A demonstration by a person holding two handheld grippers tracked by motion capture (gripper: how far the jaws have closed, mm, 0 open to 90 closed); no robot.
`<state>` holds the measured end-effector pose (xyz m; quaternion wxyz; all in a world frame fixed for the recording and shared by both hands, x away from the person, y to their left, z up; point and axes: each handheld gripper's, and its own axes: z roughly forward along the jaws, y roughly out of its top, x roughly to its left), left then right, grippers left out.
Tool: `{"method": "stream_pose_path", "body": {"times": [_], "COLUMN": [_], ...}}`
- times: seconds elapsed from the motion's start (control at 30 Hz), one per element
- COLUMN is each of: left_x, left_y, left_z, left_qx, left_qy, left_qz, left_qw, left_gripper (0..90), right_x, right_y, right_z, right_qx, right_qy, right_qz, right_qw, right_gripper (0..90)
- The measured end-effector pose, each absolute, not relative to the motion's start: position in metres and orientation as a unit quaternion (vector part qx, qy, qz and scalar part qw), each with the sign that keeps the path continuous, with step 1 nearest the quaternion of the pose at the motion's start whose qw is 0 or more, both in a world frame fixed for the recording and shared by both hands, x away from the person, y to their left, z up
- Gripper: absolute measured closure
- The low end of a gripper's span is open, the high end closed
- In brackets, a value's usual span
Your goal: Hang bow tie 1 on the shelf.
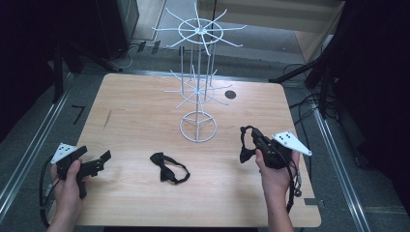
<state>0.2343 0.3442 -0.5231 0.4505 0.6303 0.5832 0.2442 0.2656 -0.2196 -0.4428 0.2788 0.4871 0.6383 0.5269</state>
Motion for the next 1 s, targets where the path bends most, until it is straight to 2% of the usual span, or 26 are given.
{"method": "stream_pose_path", "body": {"times": [0.43,1.0], "left_x": [0.234,0.234], "left_y": [0.344,0.345], "left_z": [-0.523,-0.523], "left_qx": [0.632,0.630], "left_qy": [0.581,0.582], "left_qz": [0.244,0.245], "left_qw": [0.450,0.451], "left_gripper": [0.2,0.2], "right_x": [0.276,0.284], "right_y": [-0.192,-0.183], "right_z": [-0.415,-0.392], "right_qx": [0.456,0.438], "right_qy": [0.641,0.637], "right_qz": [0.551,0.569], "right_qw": [0.277,0.281], "right_gripper": [90.0,90.0]}}
